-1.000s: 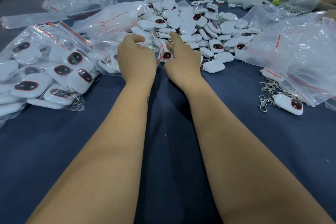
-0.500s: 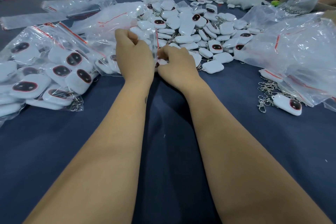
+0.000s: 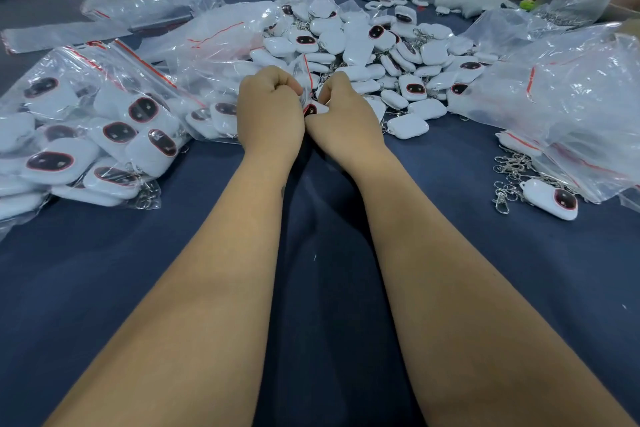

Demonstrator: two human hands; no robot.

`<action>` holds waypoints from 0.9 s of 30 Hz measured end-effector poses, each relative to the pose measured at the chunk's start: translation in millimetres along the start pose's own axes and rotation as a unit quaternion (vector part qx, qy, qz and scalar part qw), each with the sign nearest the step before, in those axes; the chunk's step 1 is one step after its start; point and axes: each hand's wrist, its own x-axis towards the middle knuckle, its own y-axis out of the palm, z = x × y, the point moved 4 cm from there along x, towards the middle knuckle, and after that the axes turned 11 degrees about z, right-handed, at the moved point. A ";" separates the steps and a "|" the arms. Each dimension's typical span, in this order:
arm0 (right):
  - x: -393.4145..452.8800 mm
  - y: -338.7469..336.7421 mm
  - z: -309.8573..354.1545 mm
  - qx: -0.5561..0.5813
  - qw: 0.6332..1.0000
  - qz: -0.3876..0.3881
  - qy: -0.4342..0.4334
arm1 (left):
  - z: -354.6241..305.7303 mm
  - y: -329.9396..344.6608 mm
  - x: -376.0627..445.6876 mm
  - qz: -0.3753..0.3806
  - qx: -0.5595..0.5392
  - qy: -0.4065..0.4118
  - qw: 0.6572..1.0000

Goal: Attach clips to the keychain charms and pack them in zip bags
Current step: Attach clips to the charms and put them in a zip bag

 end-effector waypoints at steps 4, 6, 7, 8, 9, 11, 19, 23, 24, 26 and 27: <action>-3.1 -5.5 -0.2 0.072 0.996 -0.052 -0.004 | 2.6 -3.7 3.0 -0.031 -0.012 -0.010 0.999; -1.1 -9.7 -1.2 0.132 0.987 -0.090 -0.002 | 0.4 -5.0 2.1 -0.035 -0.014 0.001 0.999; -0.1 -11.7 -2.4 0.164 0.981 -0.103 0.002 | -1.0 -4.6 0.7 -0.031 -0.010 0.008 0.999; 1.1 -13.2 -4.1 0.193 0.975 -0.112 0.007 | -2.6 -3.5 -0.9 -0.025 -0.007 0.012 1.000; 2.4 -14.1 -6.4 0.218 0.969 -0.117 0.014 | -4.0 -2.0 -2.4 -0.017 -0.001 0.012 1.000; 4.3 -14.5 -10.6 0.263 0.957 -0.123 0.027 | -5.2 1.2 -3.8 0.015 0.016 0.011 1.000; 6.2 -16.0 -10.9 0.347 0.925 -0.151 0.024 | -6.8 6.6 -7.6 0.060 0.180 0.065 0.980; 6.7 -9.9 -4.1 0.462 0.883 -0.081 0.006 | -3.4 -0.2 -0.9 0.009 0.204 0.037 0.978; 6.6 -7.5 -2.5 0.470 0.881 -0.055 0.007 | -3.5 0.0 -0.8 0.008 0.187 0.037 0.982; 5.6 -4.3 -0.4 0.446 0.895 -0.010 0.012 | -5.5 2.0 -3.3 0.019 0.135 0.040 0.990; 5.3 -3.1 0.2 0.429 0.903 0.007 0.014 | -6.3 2.7 -4.7 0.026 0.102 0.031 0.994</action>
